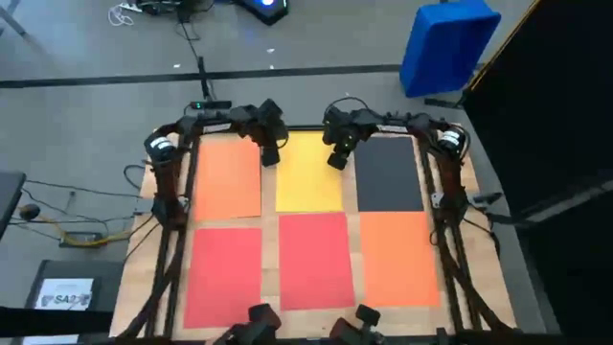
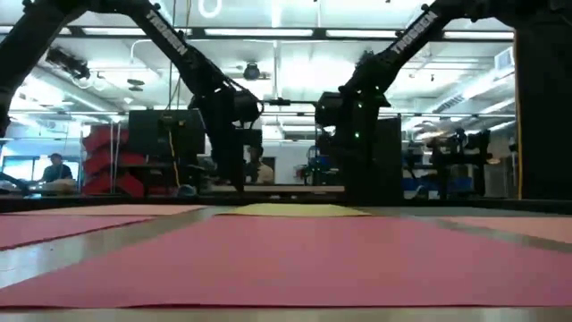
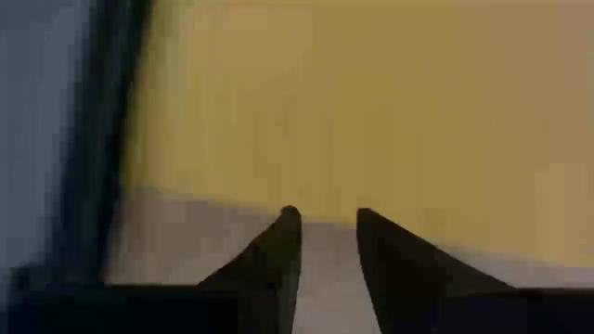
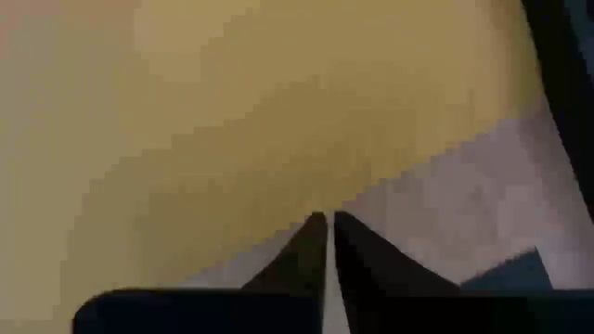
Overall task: Organize paper
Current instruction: Stack the yellow paper on top of the yellow paper
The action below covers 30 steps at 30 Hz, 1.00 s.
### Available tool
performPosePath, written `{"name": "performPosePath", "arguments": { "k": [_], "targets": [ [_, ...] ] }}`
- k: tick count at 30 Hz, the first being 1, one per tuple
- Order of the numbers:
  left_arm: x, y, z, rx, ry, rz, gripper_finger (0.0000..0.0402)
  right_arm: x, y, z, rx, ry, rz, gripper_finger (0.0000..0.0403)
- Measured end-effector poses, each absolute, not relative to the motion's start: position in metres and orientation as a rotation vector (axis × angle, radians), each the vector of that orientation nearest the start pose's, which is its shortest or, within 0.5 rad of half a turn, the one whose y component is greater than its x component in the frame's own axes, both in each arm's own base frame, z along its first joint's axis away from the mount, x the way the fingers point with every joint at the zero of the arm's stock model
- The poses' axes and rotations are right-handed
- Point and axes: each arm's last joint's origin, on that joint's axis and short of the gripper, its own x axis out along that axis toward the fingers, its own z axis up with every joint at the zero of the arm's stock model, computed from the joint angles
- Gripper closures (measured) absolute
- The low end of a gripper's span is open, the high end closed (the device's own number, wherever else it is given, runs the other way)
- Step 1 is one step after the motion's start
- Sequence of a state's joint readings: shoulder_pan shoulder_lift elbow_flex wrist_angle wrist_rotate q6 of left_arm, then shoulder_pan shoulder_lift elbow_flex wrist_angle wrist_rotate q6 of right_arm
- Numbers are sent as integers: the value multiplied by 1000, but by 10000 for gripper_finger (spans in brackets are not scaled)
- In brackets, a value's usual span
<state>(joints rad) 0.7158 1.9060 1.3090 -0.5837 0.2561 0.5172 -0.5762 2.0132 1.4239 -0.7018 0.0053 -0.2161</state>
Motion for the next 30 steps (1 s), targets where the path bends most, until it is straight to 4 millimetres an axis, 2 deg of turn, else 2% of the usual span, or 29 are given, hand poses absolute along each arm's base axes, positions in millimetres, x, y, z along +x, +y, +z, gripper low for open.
{"name": "performPosePath", "arguments": {
  "k": [4,9,16,20,30],
  "targets": [
    [303,225,175,-44,1140,57,336,346,-195,163,122,1282,-219,403],
    [315,203,175,-25,1157,-18,393,359,-170,164,74,1275,-129,403],
    [319,184,164,-34,1151,-92,401,367,-152,164,109,1225,8,403],
    [317,185,157,-56,1135,-61,402,364,-155,158,120,1211,5,403],
    [312,194,148,-48,1080,-14,402,344,-184,143,180,1193,-84,403]
  ]
}}
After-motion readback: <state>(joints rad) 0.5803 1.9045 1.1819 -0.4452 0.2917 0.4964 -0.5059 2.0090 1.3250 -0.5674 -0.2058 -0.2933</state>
